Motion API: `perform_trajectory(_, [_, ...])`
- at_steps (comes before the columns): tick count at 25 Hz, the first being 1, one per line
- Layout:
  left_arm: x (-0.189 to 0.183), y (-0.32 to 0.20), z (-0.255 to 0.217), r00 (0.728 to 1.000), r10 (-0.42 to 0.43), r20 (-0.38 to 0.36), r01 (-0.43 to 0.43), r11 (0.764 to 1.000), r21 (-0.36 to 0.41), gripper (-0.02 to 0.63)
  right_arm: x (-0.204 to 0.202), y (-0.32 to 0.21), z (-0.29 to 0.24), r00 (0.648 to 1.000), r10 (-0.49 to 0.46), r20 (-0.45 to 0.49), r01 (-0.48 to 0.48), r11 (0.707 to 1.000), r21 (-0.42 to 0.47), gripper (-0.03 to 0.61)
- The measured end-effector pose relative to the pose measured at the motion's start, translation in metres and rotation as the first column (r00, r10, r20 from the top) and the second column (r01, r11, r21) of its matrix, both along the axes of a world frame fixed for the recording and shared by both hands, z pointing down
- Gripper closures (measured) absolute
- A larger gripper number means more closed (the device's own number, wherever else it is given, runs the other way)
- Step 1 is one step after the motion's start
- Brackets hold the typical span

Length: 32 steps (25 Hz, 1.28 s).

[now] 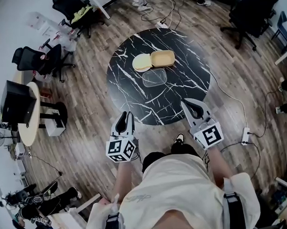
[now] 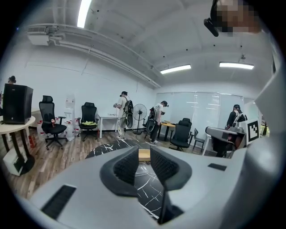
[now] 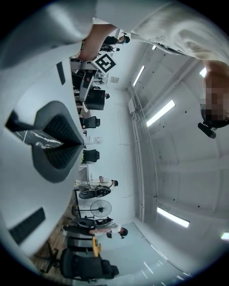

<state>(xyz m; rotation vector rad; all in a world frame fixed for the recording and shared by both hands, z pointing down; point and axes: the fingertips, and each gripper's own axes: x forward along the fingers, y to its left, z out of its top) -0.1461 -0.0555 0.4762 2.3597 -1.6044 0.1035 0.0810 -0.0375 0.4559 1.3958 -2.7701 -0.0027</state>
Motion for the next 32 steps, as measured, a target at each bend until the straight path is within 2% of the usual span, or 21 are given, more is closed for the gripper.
perform_trajectory(5, [0.006, -0.018, 0.015, 1.000, -0.015, 0.016, 0.015, 0.999, -0.043, 0.520, 0.004, -0.019, 0.014, 1.000, -0.019, 0.007, 0.019, 0.999, -0.034, 0.574])
perform_trajectory(10, [0.012, -0.042, 0.026, 0.999, 0.014, 0.029, -0.012, 0.998, -0.070, 0.520, 0.007, -0.044, 0.019, 1.000, -0.006, 0.000, 0.006, 0.999, -0.050, 0.574])
perform_trajectory(13, [0.010, -0.065, 0.033, 0.999, 0.030, 0.023, -0.028, 0.997, -0.075, 0.520, 0.004, -0.060, 0.023, 1.000, 0.001, -0.026, -0.002, 0.998, -0.066, 0.574])
perform_trajectory(16, [0.009, -0.093, 0.041, 0.997, 0.051, 0.052, -0.047, 0.996, -0.076, 0.520, 0.002, -0.084, 0.010, 0.999, 0.033, -0.038, -0.034, 0.999, -0.032, 0.572])
perform_trajectory(19, [0.007, -0.127, 0.048, 0.994, 0.080, 0.069, -0.075, 0.994, -0.080, 0.519, -0.002, -0.103, 0.007, 0.997, 0.050, -0.065, -0.054, 0.997, -0.060, 0.572])
perform_trajectory(27, [0.003, -0.196, 0.085, 0.983, 0.177, 0.047, -0.168, 0.973, -0.158, 0.518, -0.027, -0.152, 0.003, 0.986, 0.097, -0.134, -0.104, 0.993, -0.053, 0.572])
perform_trajectory(32, [0.002, -0.225, 0.124, 0.980, 0.194, 0.038, -0.180, 0.955, -0.236, 0.518, -0.031, -0.171, 0.012, 0.982, 0.122, -0.142, -0.135, 0.987, -0.086, 0.572])
